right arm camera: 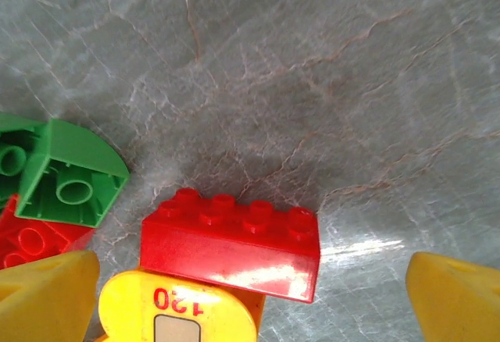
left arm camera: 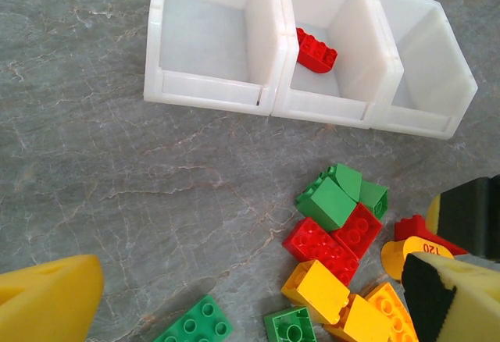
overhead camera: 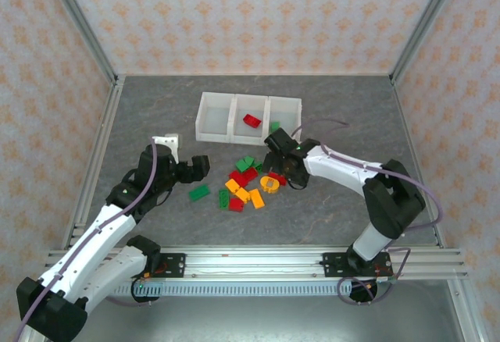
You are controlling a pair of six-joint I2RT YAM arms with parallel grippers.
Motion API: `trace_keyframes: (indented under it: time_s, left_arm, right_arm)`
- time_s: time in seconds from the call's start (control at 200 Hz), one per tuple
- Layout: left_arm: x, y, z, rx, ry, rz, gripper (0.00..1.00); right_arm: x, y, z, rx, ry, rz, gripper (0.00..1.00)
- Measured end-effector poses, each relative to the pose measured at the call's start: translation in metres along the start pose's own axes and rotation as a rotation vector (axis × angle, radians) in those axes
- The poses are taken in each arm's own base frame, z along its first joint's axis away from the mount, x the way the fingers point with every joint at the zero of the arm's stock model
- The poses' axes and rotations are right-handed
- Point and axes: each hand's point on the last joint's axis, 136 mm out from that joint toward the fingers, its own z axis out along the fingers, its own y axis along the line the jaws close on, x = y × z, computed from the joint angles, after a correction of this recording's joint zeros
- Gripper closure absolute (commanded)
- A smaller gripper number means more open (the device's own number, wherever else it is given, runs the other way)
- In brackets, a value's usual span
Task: Sort the legos into containers by color
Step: Pick up the lego from the center of the table.
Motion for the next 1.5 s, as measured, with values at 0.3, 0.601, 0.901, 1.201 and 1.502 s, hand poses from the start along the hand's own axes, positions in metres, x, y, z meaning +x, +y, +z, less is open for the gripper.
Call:
trace_keyframes:
  time_s: [0.3, 0.601, 0.901, 1.201, 1.502]
  left_arm:
    - [0.000, 0.000, 0.000, 0.000, 0.000, 0.000, 0.01]
    - [0.000, 0.000, 0.000, 0.000, 0.000, 0.000, 0.01]
    - [0.000, 0.000, 0.000, 0.000, 0.000, 0.000, 0.00]
    - [0.000, 0.000, 0.000, 0.000, 0.000, 0.000, 0.01]
    - [0.001, 0.000, 0.001, -0.002, 0.004, 0.000, 0.01]
  right_arm:
    - [-0.002, 0.006, 0.003, -0.021, -0.009, 0.033, 0.04]
    - [-0.001, 0.005, 0.007, -0.025, -0.016, 0.063, 0.07]
    - [0.005, -0.001, 0.025, 0.011, 0.006, 0.058, 0.10]
    - [0.001, 0.001, 0.033, 0.017, -0.008, 0.055, 0.20]
    - [0.001, -0.004, 0.033, 0.052, -0.013, 0.031, 0.51]
